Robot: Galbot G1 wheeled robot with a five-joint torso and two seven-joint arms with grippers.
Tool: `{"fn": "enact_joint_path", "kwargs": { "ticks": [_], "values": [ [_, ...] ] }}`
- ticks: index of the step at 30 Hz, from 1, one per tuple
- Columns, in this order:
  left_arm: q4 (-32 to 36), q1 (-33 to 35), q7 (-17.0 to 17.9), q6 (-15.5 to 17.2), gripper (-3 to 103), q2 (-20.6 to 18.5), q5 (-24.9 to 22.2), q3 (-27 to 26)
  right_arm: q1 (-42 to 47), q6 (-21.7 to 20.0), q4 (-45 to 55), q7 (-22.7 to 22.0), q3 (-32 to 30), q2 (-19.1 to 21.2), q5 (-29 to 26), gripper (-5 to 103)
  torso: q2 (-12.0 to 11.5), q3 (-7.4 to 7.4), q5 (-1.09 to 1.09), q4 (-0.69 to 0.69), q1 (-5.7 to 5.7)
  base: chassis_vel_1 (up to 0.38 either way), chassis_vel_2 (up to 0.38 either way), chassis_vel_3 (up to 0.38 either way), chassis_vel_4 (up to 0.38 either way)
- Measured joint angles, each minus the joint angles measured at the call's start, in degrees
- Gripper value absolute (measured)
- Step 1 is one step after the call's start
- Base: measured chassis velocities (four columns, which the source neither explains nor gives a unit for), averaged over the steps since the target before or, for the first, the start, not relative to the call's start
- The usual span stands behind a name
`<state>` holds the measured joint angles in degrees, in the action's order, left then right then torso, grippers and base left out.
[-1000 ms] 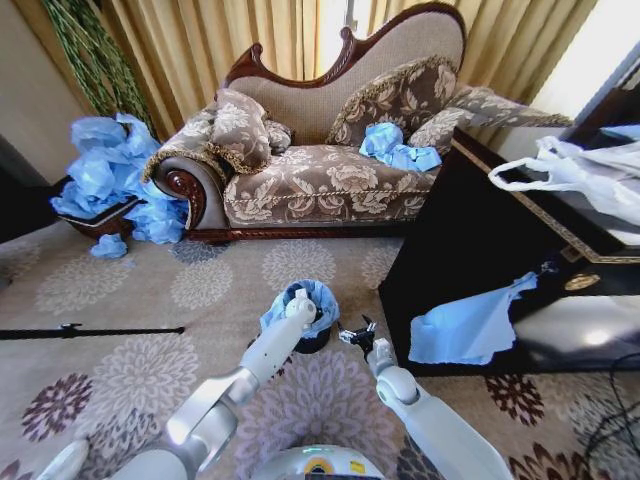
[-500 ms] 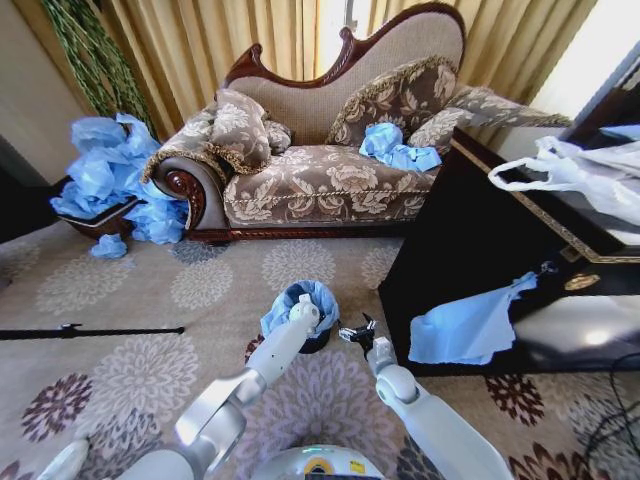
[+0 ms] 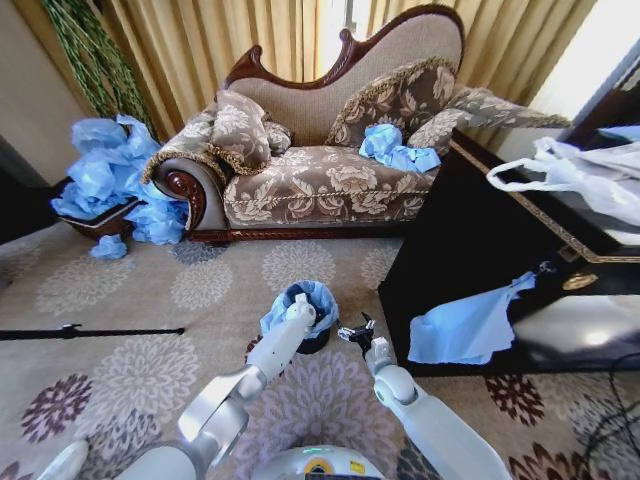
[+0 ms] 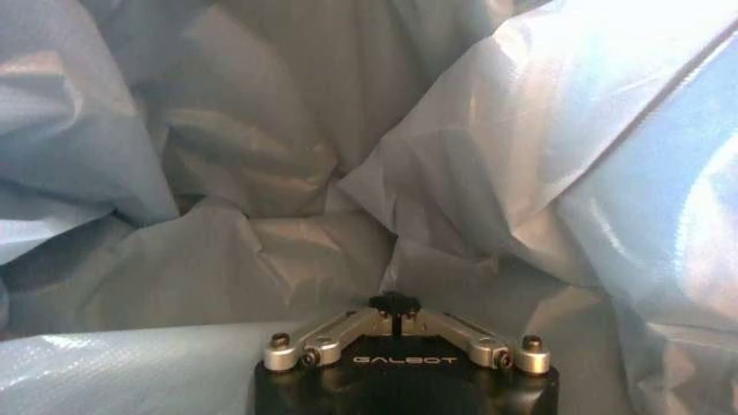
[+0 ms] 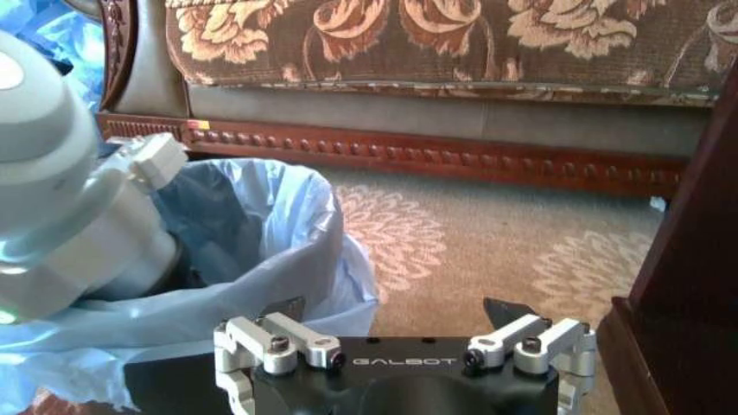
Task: Place a garbage bag over the trash bin.
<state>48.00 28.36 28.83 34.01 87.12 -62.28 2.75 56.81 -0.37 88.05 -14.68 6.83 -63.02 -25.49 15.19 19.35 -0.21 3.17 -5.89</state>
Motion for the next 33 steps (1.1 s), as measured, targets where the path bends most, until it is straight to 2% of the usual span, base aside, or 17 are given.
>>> {"fn": "enact_joint_path", "kwargs": {
  "ticks": [1, 5, 14, 18, 22, 24, 25, 26, 27, 28, 30, 31, 33],
  "values": [
    [1.4, 0.6, 0.6, 0.4, 0, -0.4, 0.0, -0.3, 0.0, 0.0, 0.1, -0.1, 0.0, 0.0, 0.0, 100, 0.0, 0.00, 0.01, -0.03, -0.01, 0.000, 0.000, 0.000, 0.000],
    [6.1, 2.2, 2.0, 1.3, 0, -1.9, -0.1, -1.3, 0.0, -0.2, 0.7, -0.4, 0.2, -0.1, 0.0, 100, 0.0, 0.00, 0.00, -0.01, 0.00, 0.000, 0.000, 0.000, 0.000],
    [11.6, 3.9, 0.3, 0.6, 0, -4.2, -1.3, -1.6, 0.4, -0.2, 1.3, -0.4, 0.2, -0.1, 0.3, 100, 0.0, -0.01, 0.01, 0.00, 0.00, 0.000, 0.000, 0.000, 0.000],
    [16.5, 5.6, 0.8, 0.6, 0, -5.3, -1.5, -1.6, 0.6, -0.2, 1.8, -0.5, 0.2, 0.1, 0.3, 100, 0.0, -0.01, 0.00, 0.01, 0.00, 0.000, 0.000, 0.000, 0.000],
    [27.1, 8.9, 1.2, -0.8, 0, -8.9, -1.6, -1.6, 0.8, -0.2, 2.5, -0.5, 0.2, 0.3, 0.3, 100, 0.0, -0.01, 0.00, -0.01, 0.00, 0.000, 0.000, 0.000, 0.000],
    [27.1, 8.9, 1.2, -0.8, 0, -8.9, -1.6, -1.6, 0.8, -0.2, 2.5, -0.5, 0.2, 0.3, 0.3, 100, 0.0, -0.01, 0.00, -0.01, 0.00, 0.000, 0.000, 0.000, 0.000],
    [30.8, 10.2, 0.5, -1.5, 0, -10.2, -1.1, -1.9, 0.9, -0.2, 2.8, -0.6, 0.1, 0.3, 0.3, 100, 0.0, -0.02, 0.00, 0.01, 0.01, 0.000, 0.000, 0.000, 0.000],
    [39.1, 13.6, -2.6, -5.1, 0, -13.3, 1.0, -2.8, 1.1, -0.2, 3.8, -0.9, 0.0, 0.3, 0.2, 100, 0.0, -0.02, 0.01, 0.00, 0.01, 0.000, 0.000, 0.000, 0.000],
    [43.1, 15.8, -4.9, -7.1, 1, -14.9, 2.8, -3.5, 1.3, -0.2, 4.3, -1.0, -0.2, 0.3, 0.2, 100, 0.0, -0.03, 0.00, 0.00, 0.01, 0.000, 0.000, 0.000, 0.000],
    [43.1, 15.8, -4.9, -7.1, 1, -14.9, 2.8, -3.5, 1.3, -0.2, 4.3, -1.0, -0.2, 0.3, 0.2, 100, 0.0, -0.03, 0.00, 0.00, 0.01, 0.000, 0.000, 0.000, 0.000],
    [49.3, 20.1, -8.6, -10.5, 12, -17.9, 7.8, -5.2, 2.0, -0.2, 5.3, -1.1, -0.7, 0.8, 0.1, 100, 0.0, -0.02, 0.00, -0.02, 0.01, 0.000, 0.000, 0.000, 0.000],
    [49.3, 20.1, -8.6, -10.5, 12, -17.9, 7.8, -5.2, 2.0, -0.2, 5.3, -1.1, -0.7, 0.8, 0.1, 100, 0.0, -0.02, 0.00, -0.02, 0.01, 0.000, 0.000, 0.000, 0.000],
    [54.2, 24.1, -11.1, -14.0, 23, -20.6, 16.3, -6.5, 3.1, -0.1, 6.4, -1.2, -1.8, 1.5, -0.2, 100, 0.0, -0.03, 0.00, 0.00, 0.01, 0.000, 0.000, 0.000, 0.000]
  ]
}}
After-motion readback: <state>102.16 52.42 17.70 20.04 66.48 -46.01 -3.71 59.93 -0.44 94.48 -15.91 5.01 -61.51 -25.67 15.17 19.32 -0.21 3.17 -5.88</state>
